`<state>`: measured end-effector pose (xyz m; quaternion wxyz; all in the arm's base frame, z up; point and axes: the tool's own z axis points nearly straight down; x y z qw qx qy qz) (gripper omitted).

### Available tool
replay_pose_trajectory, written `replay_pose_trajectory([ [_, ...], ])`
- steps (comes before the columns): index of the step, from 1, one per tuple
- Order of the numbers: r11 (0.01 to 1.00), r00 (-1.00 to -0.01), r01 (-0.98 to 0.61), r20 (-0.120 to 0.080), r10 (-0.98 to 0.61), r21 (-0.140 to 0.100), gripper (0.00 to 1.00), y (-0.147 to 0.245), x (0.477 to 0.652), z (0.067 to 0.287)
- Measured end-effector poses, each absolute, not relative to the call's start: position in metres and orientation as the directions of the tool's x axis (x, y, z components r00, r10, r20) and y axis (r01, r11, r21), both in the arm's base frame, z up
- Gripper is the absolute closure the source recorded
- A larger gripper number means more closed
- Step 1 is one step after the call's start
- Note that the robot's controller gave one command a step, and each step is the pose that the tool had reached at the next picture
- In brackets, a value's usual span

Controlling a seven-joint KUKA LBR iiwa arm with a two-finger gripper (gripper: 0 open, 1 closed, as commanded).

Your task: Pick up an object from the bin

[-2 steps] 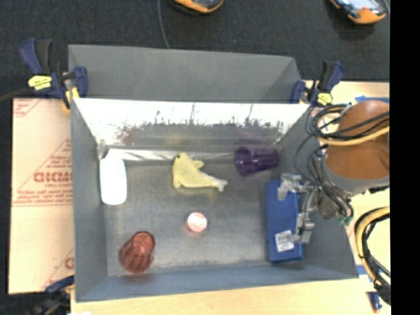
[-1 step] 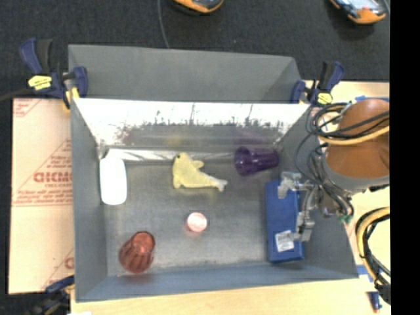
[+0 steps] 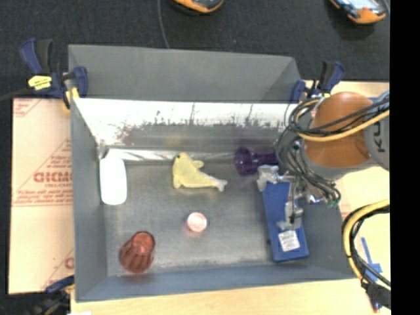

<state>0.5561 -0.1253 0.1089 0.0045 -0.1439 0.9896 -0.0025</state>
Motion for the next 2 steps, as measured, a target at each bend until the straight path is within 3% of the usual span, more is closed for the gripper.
replay_pose_trajectory([
  [1,0.866,-0.866,-0.499,-0.005,-0.499,0.000,0.00,-0.124,0.574,0.094],
  [2,0.973,-0.973,-0.229,-0.008,-0.229,-0.001,0.00,-0.048,0.619,0.099],
])
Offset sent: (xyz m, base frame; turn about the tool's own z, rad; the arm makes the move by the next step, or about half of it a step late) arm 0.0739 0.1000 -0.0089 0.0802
